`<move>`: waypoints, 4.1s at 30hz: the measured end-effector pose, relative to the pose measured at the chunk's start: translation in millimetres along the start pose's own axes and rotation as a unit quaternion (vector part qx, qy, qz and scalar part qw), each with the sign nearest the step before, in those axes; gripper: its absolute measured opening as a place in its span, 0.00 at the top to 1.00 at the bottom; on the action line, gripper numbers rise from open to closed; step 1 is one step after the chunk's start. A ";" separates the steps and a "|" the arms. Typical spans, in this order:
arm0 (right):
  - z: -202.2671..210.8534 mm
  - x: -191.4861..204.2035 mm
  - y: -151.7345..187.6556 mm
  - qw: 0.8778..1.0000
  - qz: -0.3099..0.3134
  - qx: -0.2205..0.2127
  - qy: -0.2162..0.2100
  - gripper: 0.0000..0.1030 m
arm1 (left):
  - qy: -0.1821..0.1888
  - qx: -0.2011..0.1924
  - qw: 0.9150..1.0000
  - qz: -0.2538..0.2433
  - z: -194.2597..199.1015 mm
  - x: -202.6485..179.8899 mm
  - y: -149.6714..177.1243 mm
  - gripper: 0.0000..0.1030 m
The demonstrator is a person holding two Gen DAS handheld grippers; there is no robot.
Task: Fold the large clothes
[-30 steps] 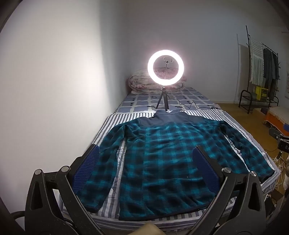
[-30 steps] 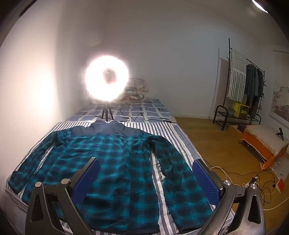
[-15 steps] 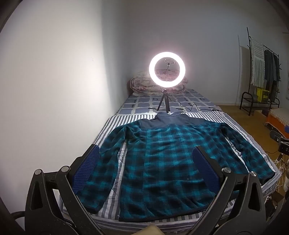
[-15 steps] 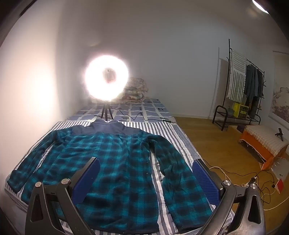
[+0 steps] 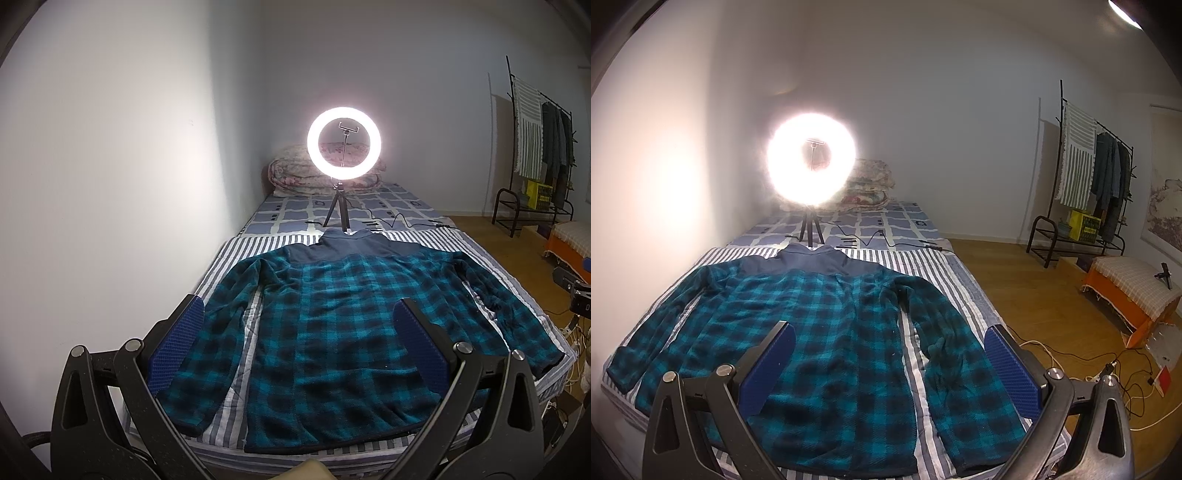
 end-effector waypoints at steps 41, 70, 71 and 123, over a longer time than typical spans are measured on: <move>0.2 2.8 2.0 1.000 0.001 0.001 0.001 0.00 | -0.004 -0.004 1.000 0.001 -0.4 3.5 1.1 0.00; -1.5 35.3 -0.9 1.000 0.014 0.002 -0.011 0.00 | -0.024 0.006 1.000 -0.006 -5.4 34.2 12.0 0.00; -1.3 36.1 -2.2 1.000 0.015 0.001 -0.012 0.00 | -0.027 0.009 1.000 -0.007 -6.9 37.6 14.3 0.00; -31.9 121.7 11.7 0.987 0.063 0.022 -0.143 0.06 | -0.014 0.268 0.957 0.109 -222.8 207.1 84.2 0.57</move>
Point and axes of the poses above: each gripper's, at about its wrist camera, not at the fingertips, and z roughly against the way its jaws point, x to its left, y to its underside, the point moved 6 cm from there along -z, roughly the way its jaws point, and after that the axes turned 6 degrees about z, right-handed, at the moved point
